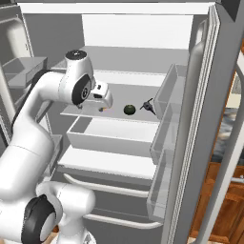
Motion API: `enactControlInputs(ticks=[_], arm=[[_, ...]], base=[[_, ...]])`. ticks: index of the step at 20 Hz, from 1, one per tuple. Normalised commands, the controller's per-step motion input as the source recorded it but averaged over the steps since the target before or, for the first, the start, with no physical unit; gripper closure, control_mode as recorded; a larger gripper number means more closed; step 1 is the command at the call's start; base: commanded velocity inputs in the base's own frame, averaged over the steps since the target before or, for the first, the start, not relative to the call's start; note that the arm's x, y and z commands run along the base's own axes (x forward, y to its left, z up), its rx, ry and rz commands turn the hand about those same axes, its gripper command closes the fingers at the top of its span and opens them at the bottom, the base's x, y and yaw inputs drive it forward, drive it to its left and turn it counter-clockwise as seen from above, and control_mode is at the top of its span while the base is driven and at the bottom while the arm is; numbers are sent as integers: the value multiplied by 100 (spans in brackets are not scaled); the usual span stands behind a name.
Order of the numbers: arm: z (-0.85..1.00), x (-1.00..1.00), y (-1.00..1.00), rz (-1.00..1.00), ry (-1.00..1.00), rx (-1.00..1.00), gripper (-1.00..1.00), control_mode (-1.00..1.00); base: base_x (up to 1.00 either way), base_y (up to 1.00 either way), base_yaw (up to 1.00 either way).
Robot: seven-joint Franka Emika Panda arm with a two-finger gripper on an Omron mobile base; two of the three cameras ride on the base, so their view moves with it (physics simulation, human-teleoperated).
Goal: Take the cheese, fish, and squash from the fridge and place them on the plate on the dining counter to create an appetizer plate.
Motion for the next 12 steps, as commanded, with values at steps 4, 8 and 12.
enactControlInputs(ticks=[4,8,12], arm=[[0,0,-53,-9,-10,0,-100,-100],[-2,0,-40,-15,0,0,-100,-100],[-15,0,-25,-13,-4,0,-100,-100]], base=[[0,0,0],[0,0,0],[0,0,0]])
